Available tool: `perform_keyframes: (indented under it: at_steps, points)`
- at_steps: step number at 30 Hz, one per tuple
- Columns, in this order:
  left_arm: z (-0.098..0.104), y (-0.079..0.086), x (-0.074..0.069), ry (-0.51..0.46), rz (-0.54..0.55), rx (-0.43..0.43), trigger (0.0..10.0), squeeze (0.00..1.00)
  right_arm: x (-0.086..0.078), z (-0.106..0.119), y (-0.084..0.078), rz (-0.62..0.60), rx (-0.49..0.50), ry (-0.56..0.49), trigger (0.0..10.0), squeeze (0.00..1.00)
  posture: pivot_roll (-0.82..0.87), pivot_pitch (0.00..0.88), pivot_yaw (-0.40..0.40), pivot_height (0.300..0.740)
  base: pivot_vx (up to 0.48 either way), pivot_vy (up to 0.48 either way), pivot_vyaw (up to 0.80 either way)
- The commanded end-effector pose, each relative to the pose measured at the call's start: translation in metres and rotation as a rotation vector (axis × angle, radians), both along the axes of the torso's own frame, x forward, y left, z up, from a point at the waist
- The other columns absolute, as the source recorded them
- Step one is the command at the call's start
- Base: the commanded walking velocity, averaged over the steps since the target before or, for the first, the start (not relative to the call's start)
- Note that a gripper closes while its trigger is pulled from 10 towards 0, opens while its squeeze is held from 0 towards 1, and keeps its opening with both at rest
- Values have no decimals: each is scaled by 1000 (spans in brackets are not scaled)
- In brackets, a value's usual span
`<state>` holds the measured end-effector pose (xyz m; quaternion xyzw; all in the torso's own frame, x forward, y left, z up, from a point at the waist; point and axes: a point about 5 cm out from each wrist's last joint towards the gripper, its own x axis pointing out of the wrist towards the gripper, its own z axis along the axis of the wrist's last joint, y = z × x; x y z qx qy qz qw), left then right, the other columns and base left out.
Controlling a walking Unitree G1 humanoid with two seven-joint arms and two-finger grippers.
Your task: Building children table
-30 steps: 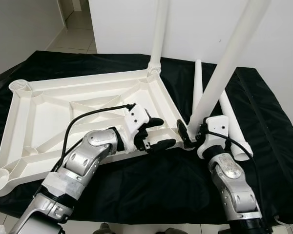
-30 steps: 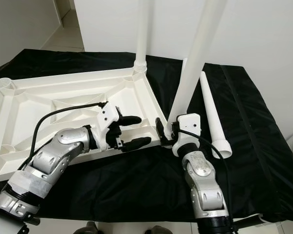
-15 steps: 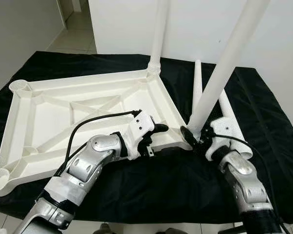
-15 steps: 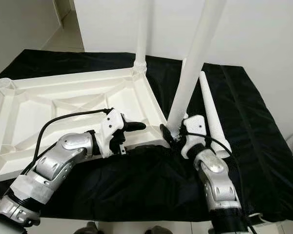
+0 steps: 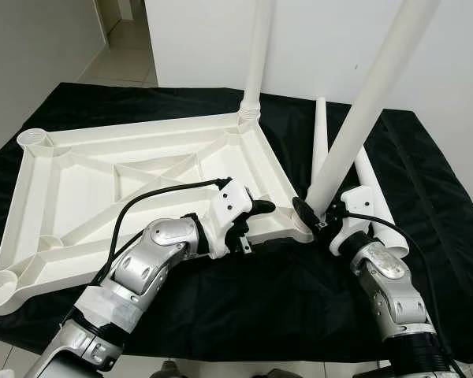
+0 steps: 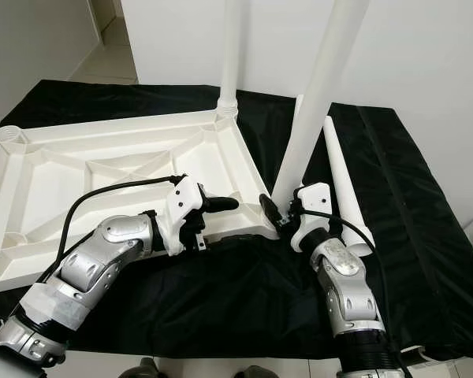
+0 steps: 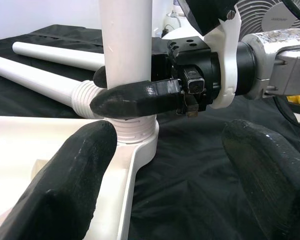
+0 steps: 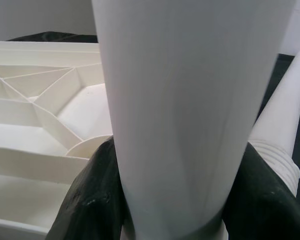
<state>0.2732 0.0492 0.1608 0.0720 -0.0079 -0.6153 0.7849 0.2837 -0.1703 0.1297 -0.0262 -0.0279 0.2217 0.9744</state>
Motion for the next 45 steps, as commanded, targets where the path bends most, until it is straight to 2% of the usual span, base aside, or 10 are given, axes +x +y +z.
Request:
perform_keyframes:
  at_steps: [1, 3, 10, 20, 24, 30, 31, 33, 34, 45]
  points:
    - [-1, 0, -4, 2, -35, 11, 10000, 0, -4, -11, 1, -27, 8, 53, 10000, 0, 6, 6, -27, 740, 0, 0, 0]
    - [-1, 0, -4, 2, -35, 11, 10000, 0, -4, -11, 1, -27, 8, 53, 10000, 0, 6, 6, -27, 740, 0, 0, 0]
    - [-1, 1, -4, 13, -41, 10, 10000, 0, -9, -14, 31, -298, 100, 104, 10000, 0, 1, 3, -35, 740, 0, 0, 0]
    - [1, 1, -3, 7, -41, 11, 10000, 0, -13, -19, 40, -560, 86, 136, 10000, 0, 2, 1, -41, 740, 0, 0, 0]
    - [0, 3, -2, 8, -34, 11, 10000, 0, -16, -20, 51, -568, 129, 141, 10000, 0, 1, 0, -43, 740, 0, 0, 0]
    - [0, 4, -2, 6, -30, 13, 10000, 0, -17, -19, 49, -574, 143, 142, 10000, 0, 1, 0, -45, 740, 0, 0, 0]
    - [1, 5, -1, 4, -29, 14, 10000, 0, -17, -18, 48, -579, 148, 140, 10000, 145, 6, 0, -45, 740, 0, 0, 0]
    - [1, 5, -1, 2, -28, 15, 10000, 0, -18, -17, 48, -585, 151, 141, 10000, 145, 6, 0, -45, 740, 0, 0, 0]
    - [1, 5, 0, 0, -28, 15, 10000, 0, -18, -15, 48, -574, 160, 129, 10000, 1000, 6, 0, -46, 740, 0, 0, 0]
    - [2, 4, -2, 3, -27, 9, 10000, 0, -24, -2, 36, -480, 140, 23, 10000, 1000, -8, 1, -39, 740, 0, 0, 0]
